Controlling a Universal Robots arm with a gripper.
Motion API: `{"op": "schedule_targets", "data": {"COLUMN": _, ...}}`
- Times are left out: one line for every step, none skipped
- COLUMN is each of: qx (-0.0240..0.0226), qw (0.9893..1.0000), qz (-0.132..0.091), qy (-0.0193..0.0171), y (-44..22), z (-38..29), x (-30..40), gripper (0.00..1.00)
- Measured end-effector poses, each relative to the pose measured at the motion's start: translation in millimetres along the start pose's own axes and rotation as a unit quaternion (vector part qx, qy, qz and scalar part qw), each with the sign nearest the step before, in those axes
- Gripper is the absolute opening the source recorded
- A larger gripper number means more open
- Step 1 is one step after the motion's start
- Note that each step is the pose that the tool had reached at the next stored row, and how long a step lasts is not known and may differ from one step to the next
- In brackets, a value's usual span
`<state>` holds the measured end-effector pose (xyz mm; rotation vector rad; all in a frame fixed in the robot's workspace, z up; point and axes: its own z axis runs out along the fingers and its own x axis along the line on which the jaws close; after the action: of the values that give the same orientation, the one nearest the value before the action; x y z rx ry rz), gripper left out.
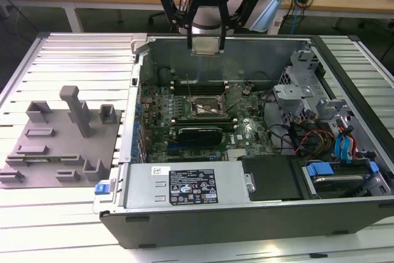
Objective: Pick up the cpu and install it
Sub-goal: 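Pick up the cpu and move it towards the insertion slot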
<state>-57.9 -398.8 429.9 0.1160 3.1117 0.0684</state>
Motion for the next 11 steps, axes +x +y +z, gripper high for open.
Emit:
{"op": "schedule_targets", "data": {"qx": 0.0000, "qw": 1.0000, "qz": 0.000, "qy": 0.0000, "y": 0.1, "z": 0.0, "x": -1.9, "gripper": 0.54}}
{"op": "schedule_targets", "data": {"qx": 0.0000, "qw": 1.0000, "qz": 0.000, "qy": 0.0000, "y": 0.3, "z": 0.1, "x": -3.8, "gripper": 0.54}}
{"op": "schedule_targets", "data": {"qx": 0.0000, "qw": 1.0000, "qz": 0.000, "qy": 0.0000, "y": 0.4, "z": 0.2, "x": -6.0, "gripper": 0.54}}
{"op": "schedule_targets", "data": {"qx": 0.0000, "qw": 1.0000, "qz": 0.000, "qy": 0.0000, "y": 0.5, "z": 0.2, "x": -7.5, "gripper": 0.54}}
{"op": "schedule_targets", "data": {"qx": 0.0000, "qw": 1.0000, "qz": 0.000, "qy": 0.0000, "y": 0.7, "z": 0.3, "x": -9.0, "gripper": 0.54}}
{"op": "schedule_targets", "data": {"qx": 0.0000, "qw": 1.0000, "qz": 0.000, "qy": 0.0000, "y": 0.8, "z": 0.3, "x": -10.5, "gripper": 0.54}}
{"op": "schedule_targets", "data": {"qx": 0.0000, "qw": 1.0000, "qz": 0.000, "qy": 0.0000, "y": 0.9, "z": 0.4, "x": -12.9, "gripper": 0.54}}
{"op": "schedule_targets", "data": {"qx": 0.0000, "qw": 1.0000, "qz": 0.000, "qy": 0.0000, "y": 1.0, "z": 0.4, "x": -13.9, "gripper": 0.54}}
{"op": "schedule_targets", "data": {"qx": 0.0000, "qw": 1.0000, "qz": 0.000, "qy": 0.0000, "y": 1.1, "z": 0.4, "x": -14.9, "gripper": 0.54}}
{"op": "schedule_targets", "data": {"qx": 0.0000, "qw": 1.0000, "qz": 0.000, "qy": 0.0000, "y": 1.1, "z": 0.4, "x": -15.1, "gripper": 0.54}}
{"op": "schedule_targets", "data": {"qx": 0.0000, "qw": 1.0000, "qz": 0.000, "qy": 0.0000, "y": 1.1, "z": 0.4, "x": -15.1, "gripper": 0.54}}
